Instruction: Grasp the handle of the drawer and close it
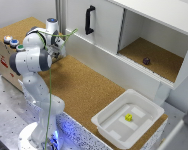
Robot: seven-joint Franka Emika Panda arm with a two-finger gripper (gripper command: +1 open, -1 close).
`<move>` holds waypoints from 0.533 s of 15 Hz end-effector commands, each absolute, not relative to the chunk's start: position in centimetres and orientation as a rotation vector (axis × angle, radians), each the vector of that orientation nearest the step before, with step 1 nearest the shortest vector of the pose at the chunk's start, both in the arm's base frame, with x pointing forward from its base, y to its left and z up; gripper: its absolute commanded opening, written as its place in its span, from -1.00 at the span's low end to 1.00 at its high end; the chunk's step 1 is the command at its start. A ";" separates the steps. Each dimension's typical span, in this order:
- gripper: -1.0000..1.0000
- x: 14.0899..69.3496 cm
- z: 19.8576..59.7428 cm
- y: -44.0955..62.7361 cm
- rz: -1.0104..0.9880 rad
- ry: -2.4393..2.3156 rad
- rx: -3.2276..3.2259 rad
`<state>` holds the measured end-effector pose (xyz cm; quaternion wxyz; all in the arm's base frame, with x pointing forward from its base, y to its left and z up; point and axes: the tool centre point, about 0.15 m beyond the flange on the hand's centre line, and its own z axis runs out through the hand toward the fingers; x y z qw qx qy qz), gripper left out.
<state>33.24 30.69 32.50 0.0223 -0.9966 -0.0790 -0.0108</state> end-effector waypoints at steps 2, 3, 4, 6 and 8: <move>-1.00 32.3 34.1 25.8 -0.075 -0.212 -3.144; -1.00 32.5 34.3 25.4 -0.085 -0.221 -3.141; -1.00 32.8 34.8 25.0 -0.104 -0.245 -3.142; -1.00 33.5 35.7 24.3 -0.144 -0.282 -3.138; -1.00 34.0 36.3 23.6 -0.160 -0.292 -3.121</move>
